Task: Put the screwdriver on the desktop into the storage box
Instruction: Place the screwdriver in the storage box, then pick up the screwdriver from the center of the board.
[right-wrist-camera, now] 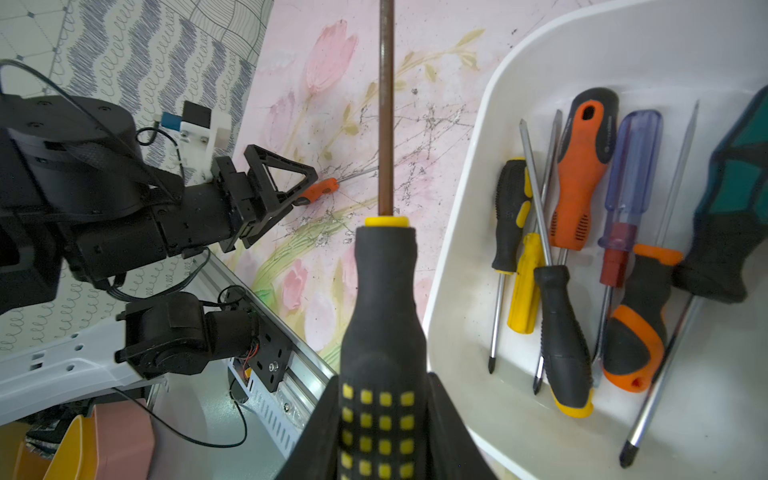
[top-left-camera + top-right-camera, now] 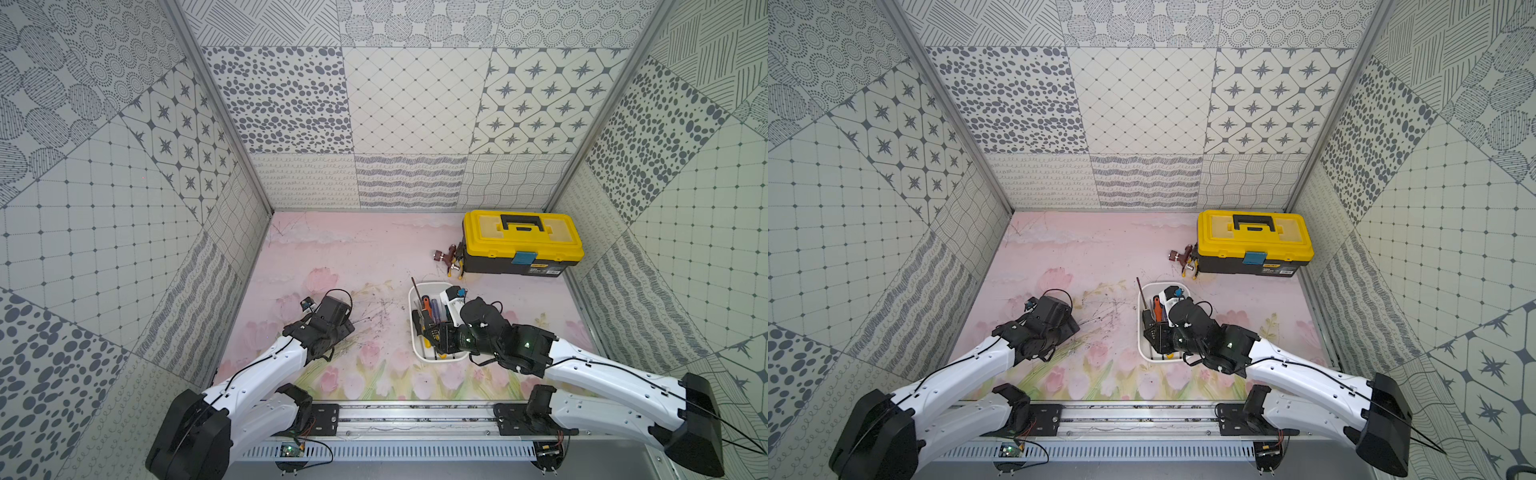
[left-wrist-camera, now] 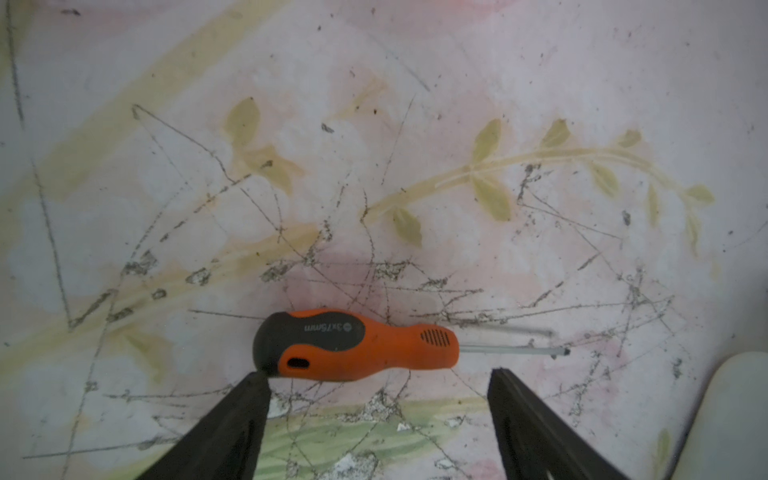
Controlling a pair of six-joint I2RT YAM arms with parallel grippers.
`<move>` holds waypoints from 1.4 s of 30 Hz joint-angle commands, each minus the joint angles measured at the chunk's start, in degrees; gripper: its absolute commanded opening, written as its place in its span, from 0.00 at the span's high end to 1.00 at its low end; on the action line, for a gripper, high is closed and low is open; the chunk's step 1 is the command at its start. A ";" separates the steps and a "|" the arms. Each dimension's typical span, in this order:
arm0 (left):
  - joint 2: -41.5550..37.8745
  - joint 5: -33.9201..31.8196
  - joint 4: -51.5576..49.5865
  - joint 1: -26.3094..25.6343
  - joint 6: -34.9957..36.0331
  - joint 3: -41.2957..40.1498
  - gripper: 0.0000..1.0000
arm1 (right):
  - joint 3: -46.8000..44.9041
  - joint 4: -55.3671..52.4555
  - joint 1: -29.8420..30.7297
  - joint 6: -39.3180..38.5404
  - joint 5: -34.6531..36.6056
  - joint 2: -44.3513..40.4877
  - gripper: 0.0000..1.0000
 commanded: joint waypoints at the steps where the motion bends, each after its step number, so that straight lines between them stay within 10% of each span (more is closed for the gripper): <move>1: 0.41 -2.81 1.54 0.27 1.46 1.06 0.13 | 2.13 -1.16 -0.68 0.95 2.57 1.98 1.00; 42: 7.24 -2.79 -2.08 0.25 -2.27 0.03 0.29 | 2.77 -3.01 -3.43 3.76 1.35 8.53 1.00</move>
